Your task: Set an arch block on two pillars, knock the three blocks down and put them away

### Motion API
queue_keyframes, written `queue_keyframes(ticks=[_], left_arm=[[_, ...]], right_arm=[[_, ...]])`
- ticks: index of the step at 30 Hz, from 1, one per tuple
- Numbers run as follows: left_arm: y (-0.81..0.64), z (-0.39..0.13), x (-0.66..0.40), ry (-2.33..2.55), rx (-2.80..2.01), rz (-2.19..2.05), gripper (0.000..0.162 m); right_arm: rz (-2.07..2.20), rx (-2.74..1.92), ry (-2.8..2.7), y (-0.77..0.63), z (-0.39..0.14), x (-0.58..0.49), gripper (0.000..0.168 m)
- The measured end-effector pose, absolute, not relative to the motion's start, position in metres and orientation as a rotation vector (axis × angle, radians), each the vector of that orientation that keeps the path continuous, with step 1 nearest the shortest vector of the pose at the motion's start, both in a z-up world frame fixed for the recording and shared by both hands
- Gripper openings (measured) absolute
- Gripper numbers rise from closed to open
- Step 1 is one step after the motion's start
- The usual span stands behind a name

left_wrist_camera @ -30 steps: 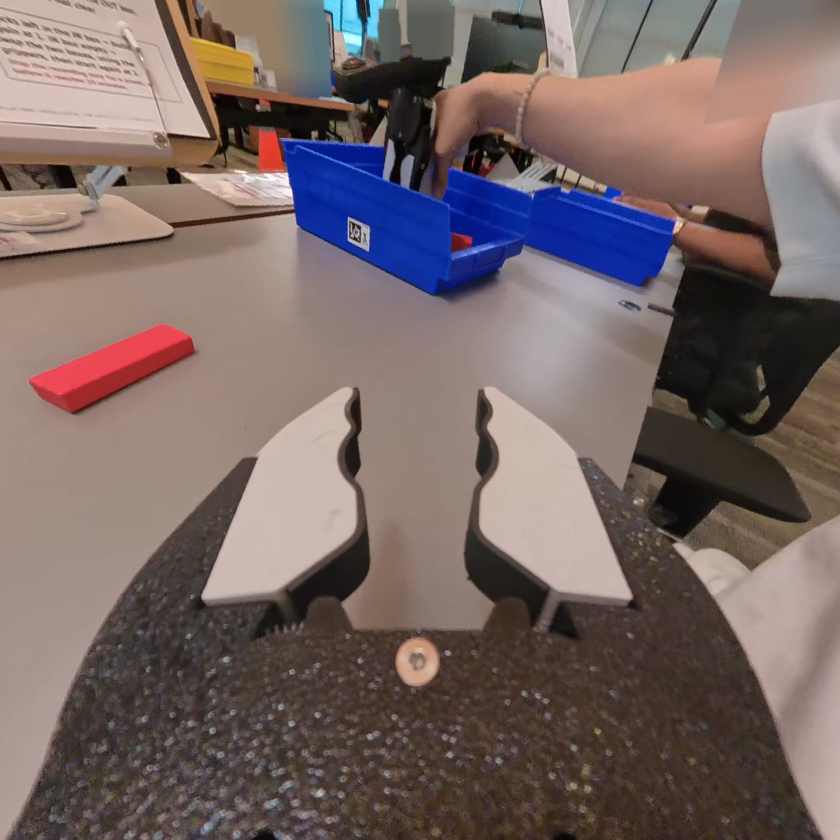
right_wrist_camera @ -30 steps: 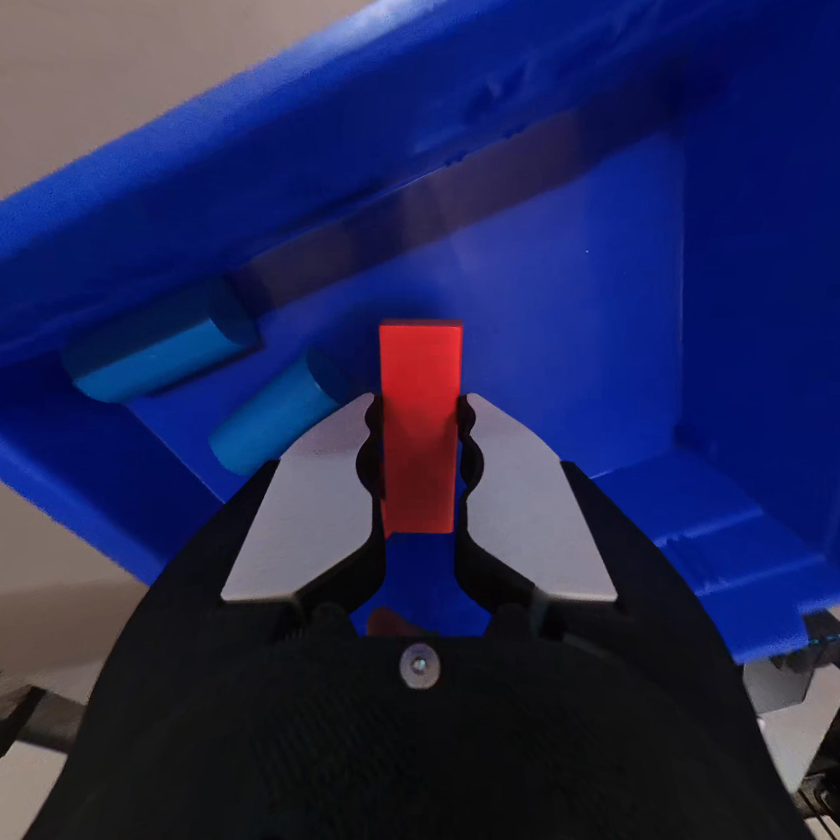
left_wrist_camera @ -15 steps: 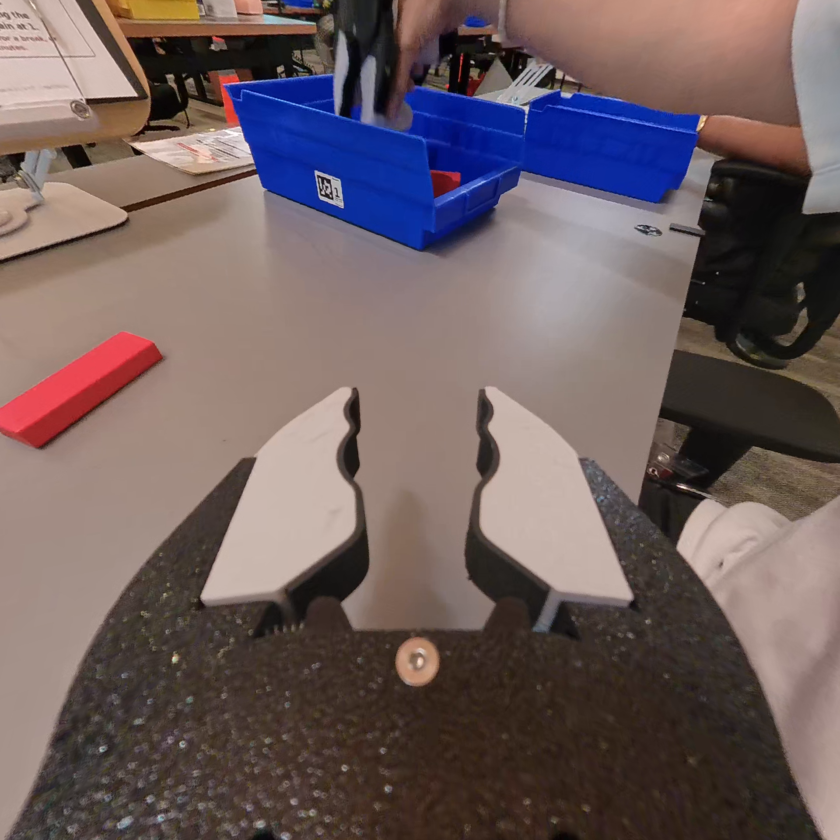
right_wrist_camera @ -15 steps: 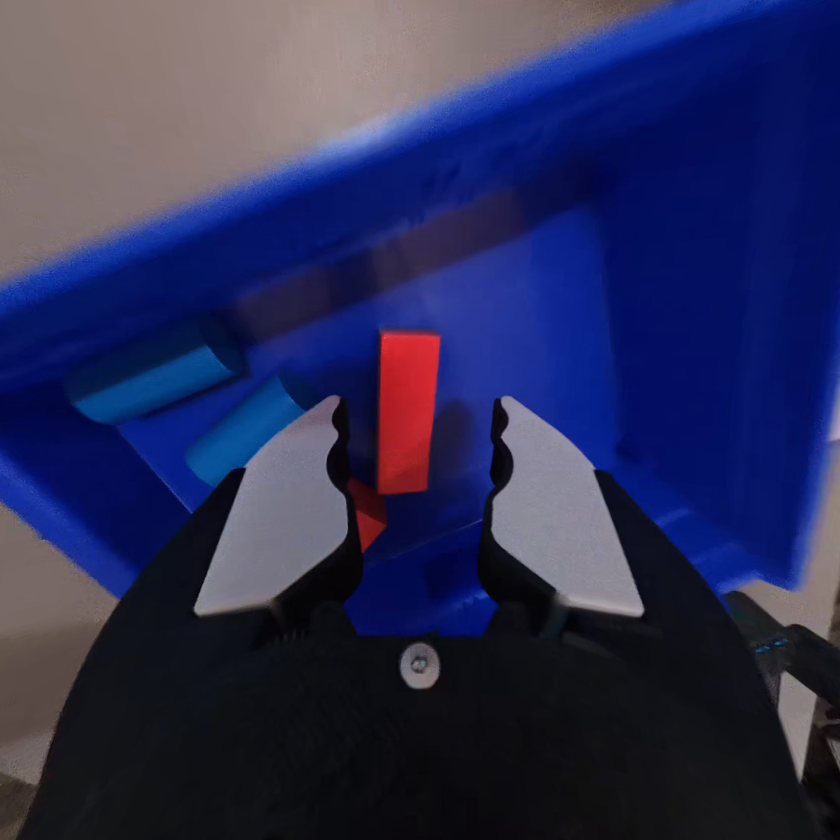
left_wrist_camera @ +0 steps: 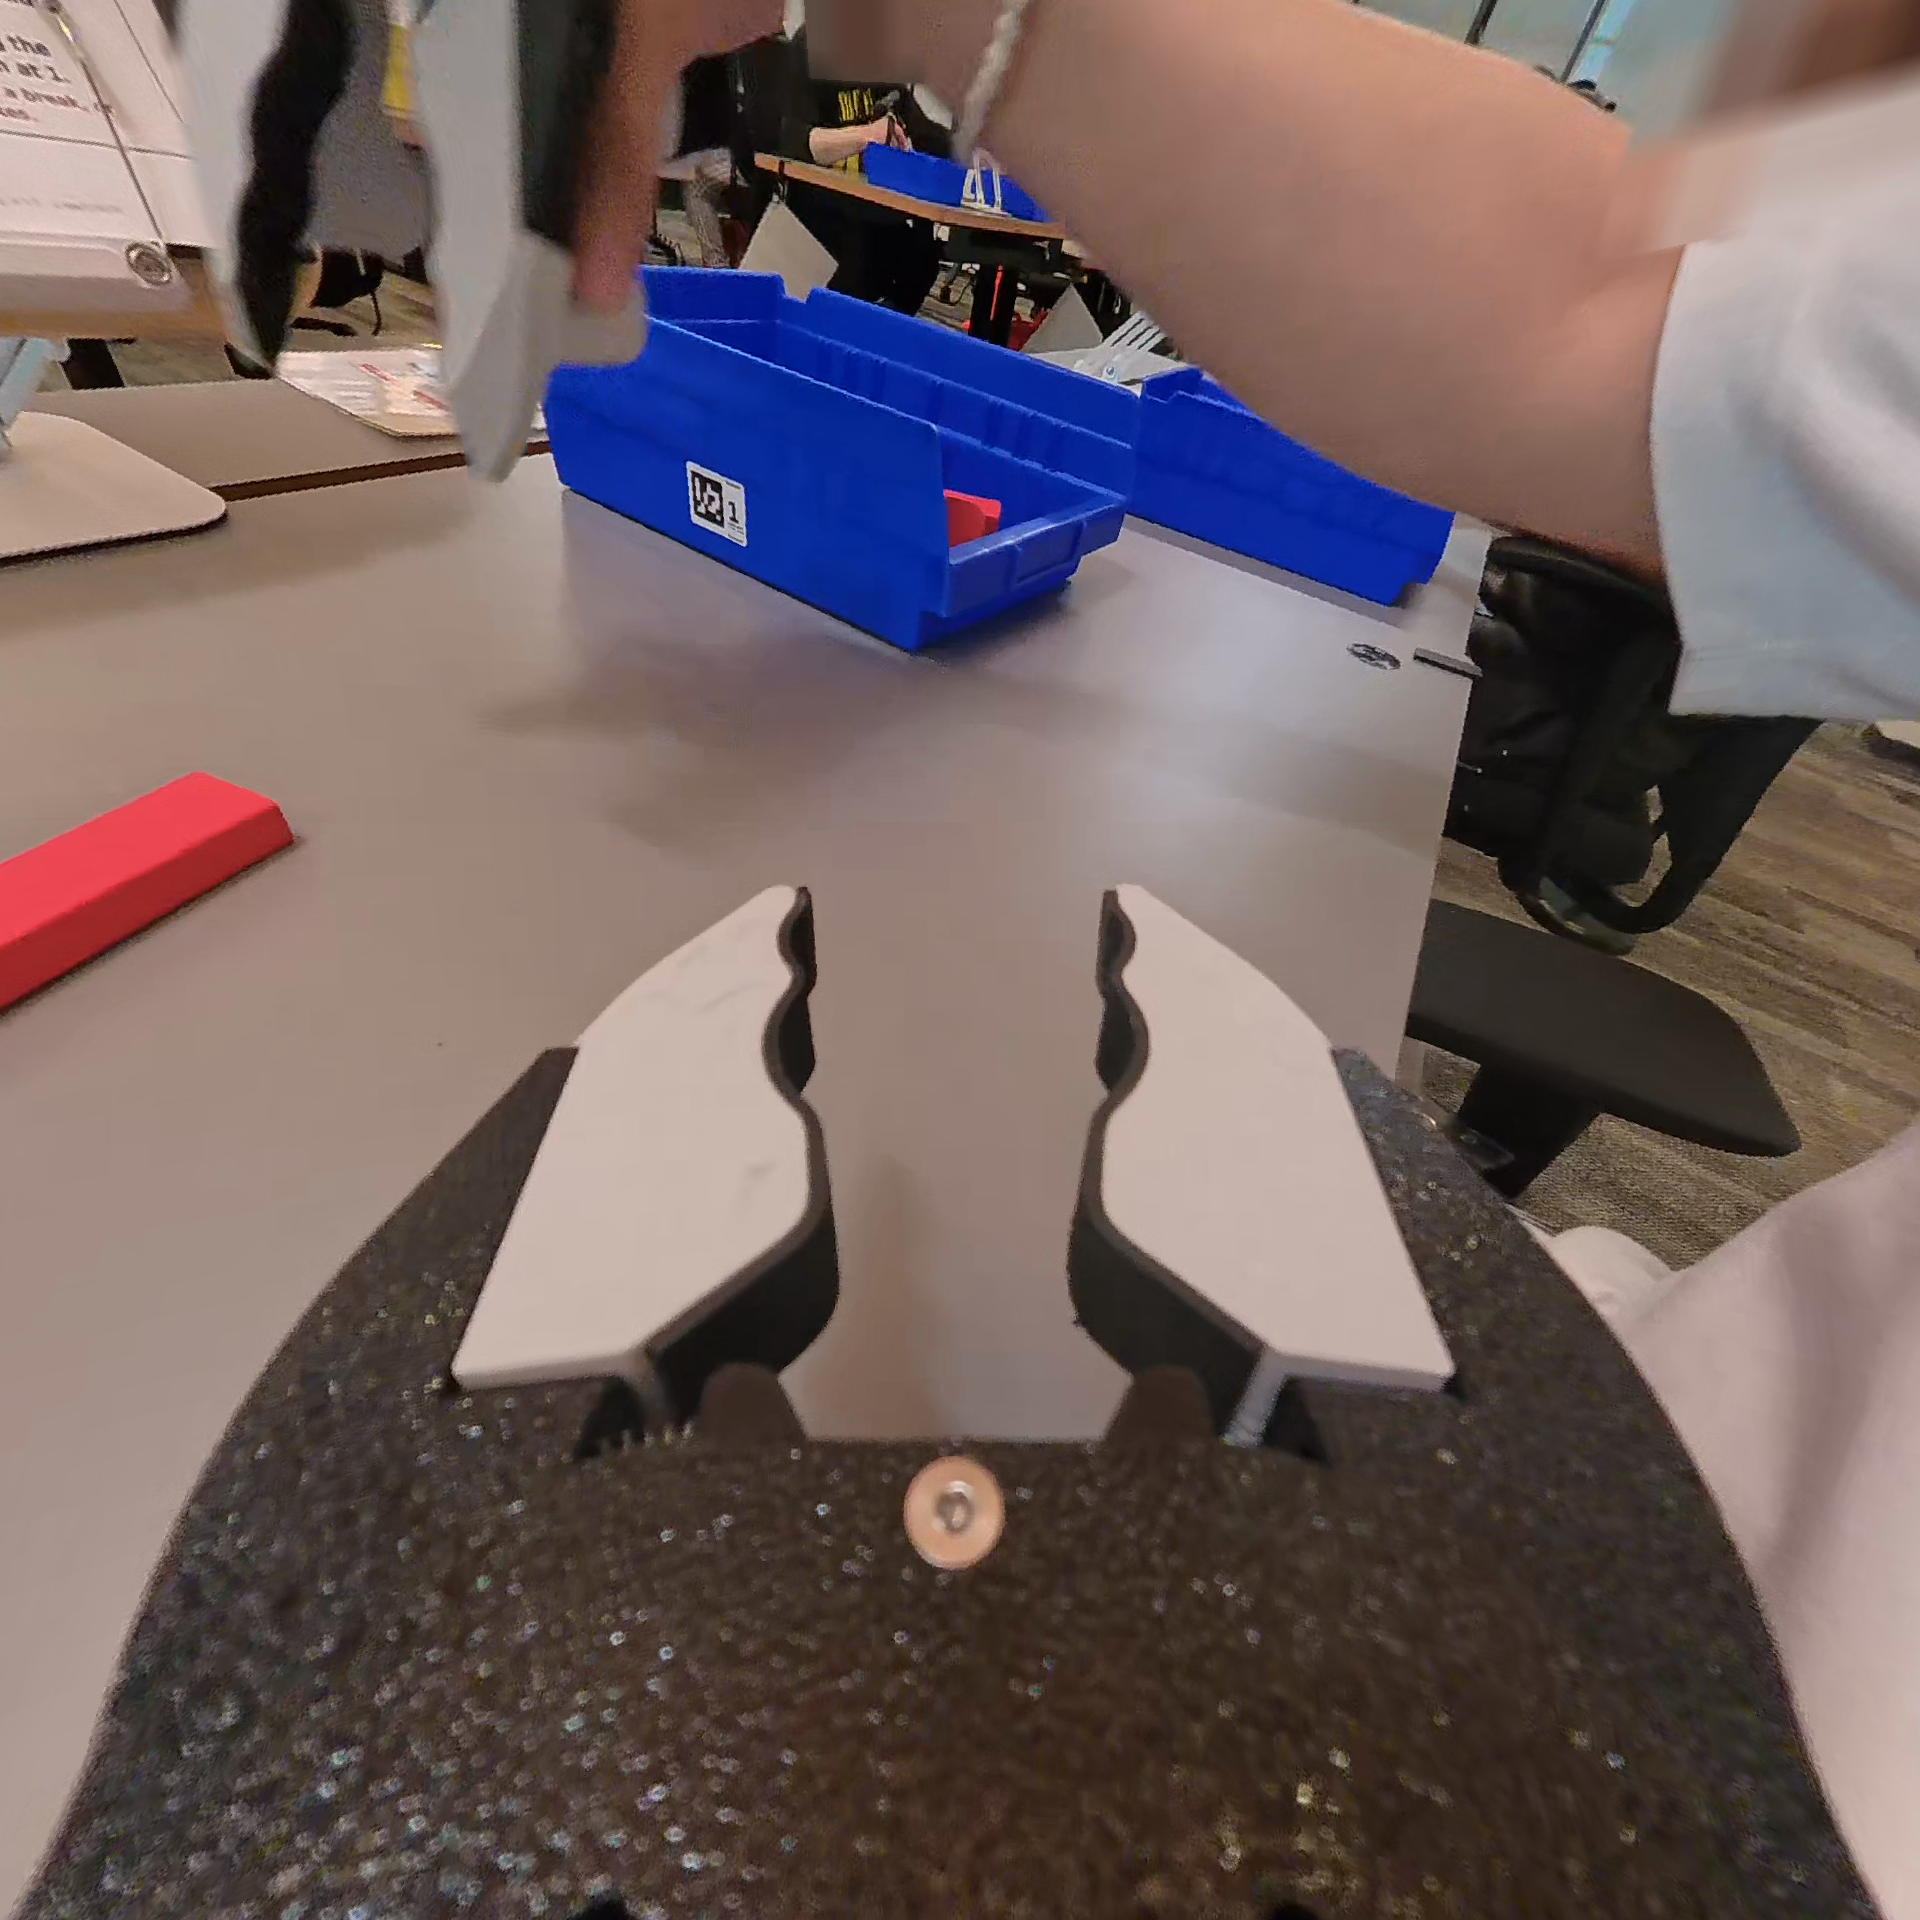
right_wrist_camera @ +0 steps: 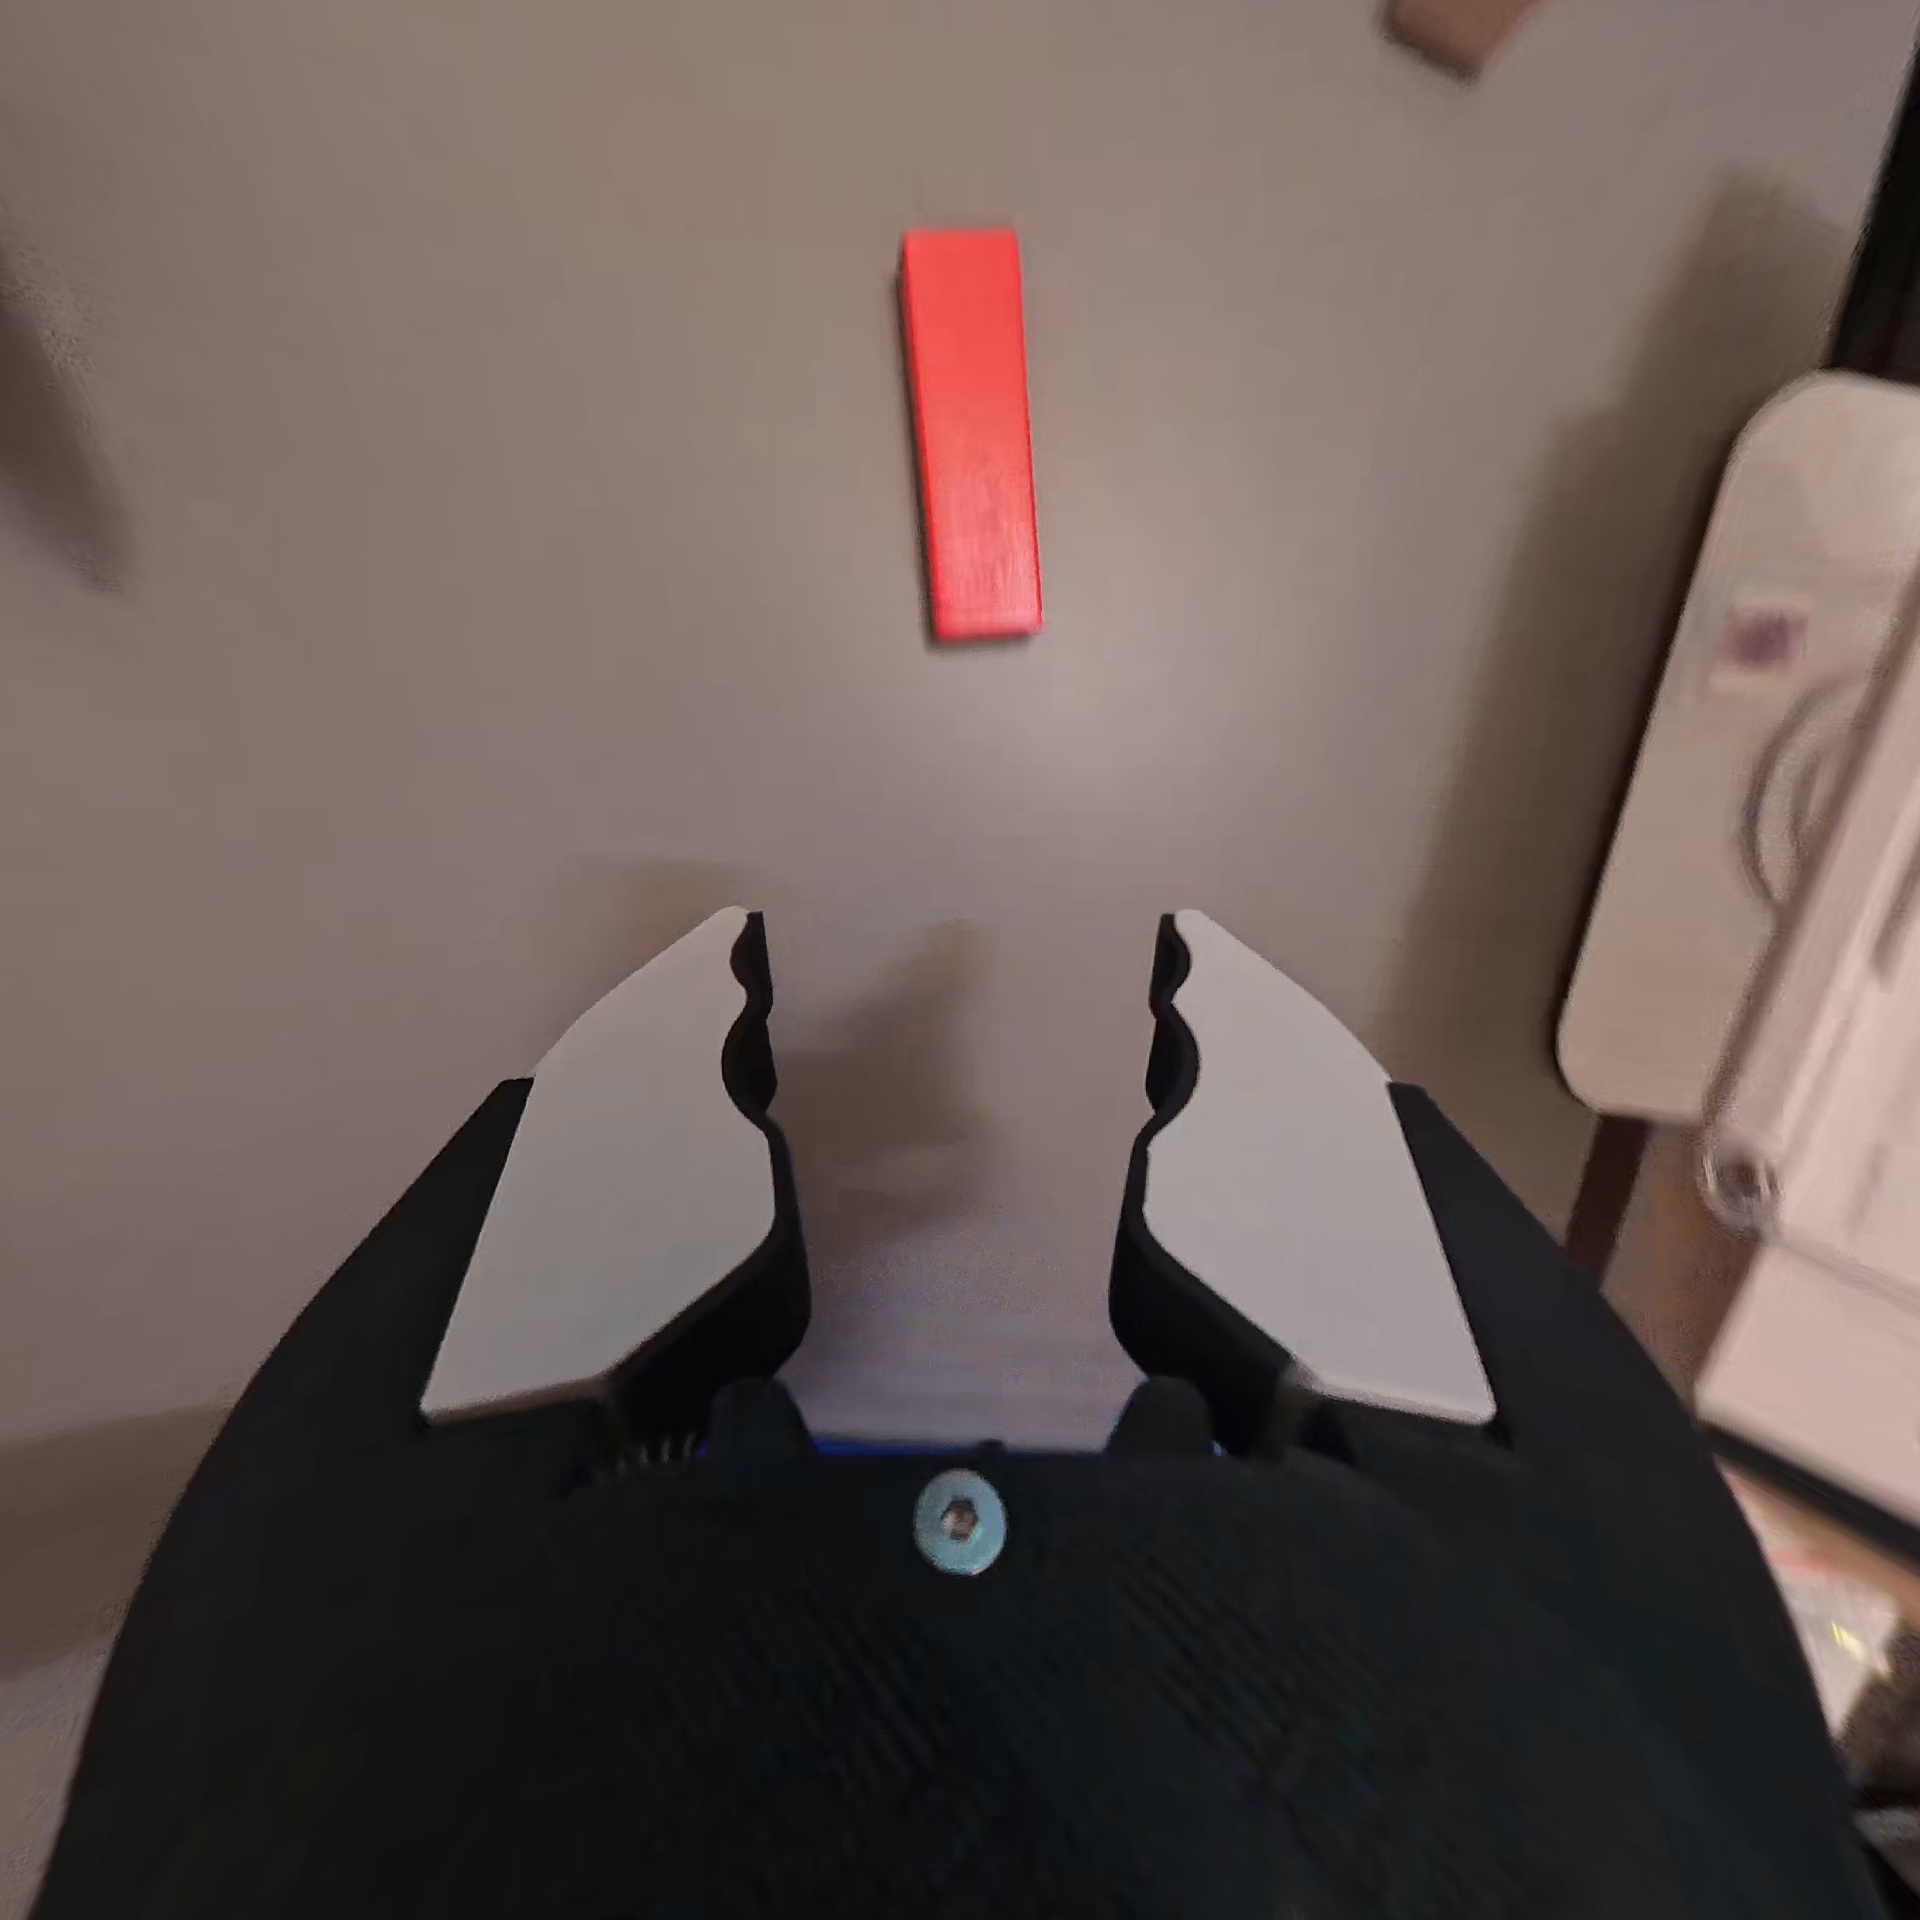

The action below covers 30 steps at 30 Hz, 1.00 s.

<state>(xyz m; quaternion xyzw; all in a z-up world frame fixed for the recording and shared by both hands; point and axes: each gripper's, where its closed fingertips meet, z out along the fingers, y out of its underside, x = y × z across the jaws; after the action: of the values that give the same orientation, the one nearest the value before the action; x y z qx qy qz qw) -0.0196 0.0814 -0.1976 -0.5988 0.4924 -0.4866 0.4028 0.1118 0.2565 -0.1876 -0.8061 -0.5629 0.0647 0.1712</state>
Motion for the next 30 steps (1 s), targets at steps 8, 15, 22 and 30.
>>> queue_keyframes(ticks=[8,15,22,30], left_arm=[[0.079,-0.199,-0.035,1.264,-1.519,-1.147,0.052],[0.086,-0.193,-0.046,1.251,-1.501,-1.086,0.052],[0.090,-0.191,-0.051,1.207,-1.505,-1.130,0.052],[0.094,-0.199,-0.050,1.209,-1.535,-1.109,0.052]], right_arm=[[0.247,-2.260,-1.710,0.297,-0.247,0.031,0.067],[0.207,-2.325,-1.757,0.304,-0.273,0.021,0.060],[0.202,-2.328,-1.796,0.299,-0.286,0.019,0.044],[0.164,-2.350,-1.813,0.297,-0.284,0.033,0.032]])
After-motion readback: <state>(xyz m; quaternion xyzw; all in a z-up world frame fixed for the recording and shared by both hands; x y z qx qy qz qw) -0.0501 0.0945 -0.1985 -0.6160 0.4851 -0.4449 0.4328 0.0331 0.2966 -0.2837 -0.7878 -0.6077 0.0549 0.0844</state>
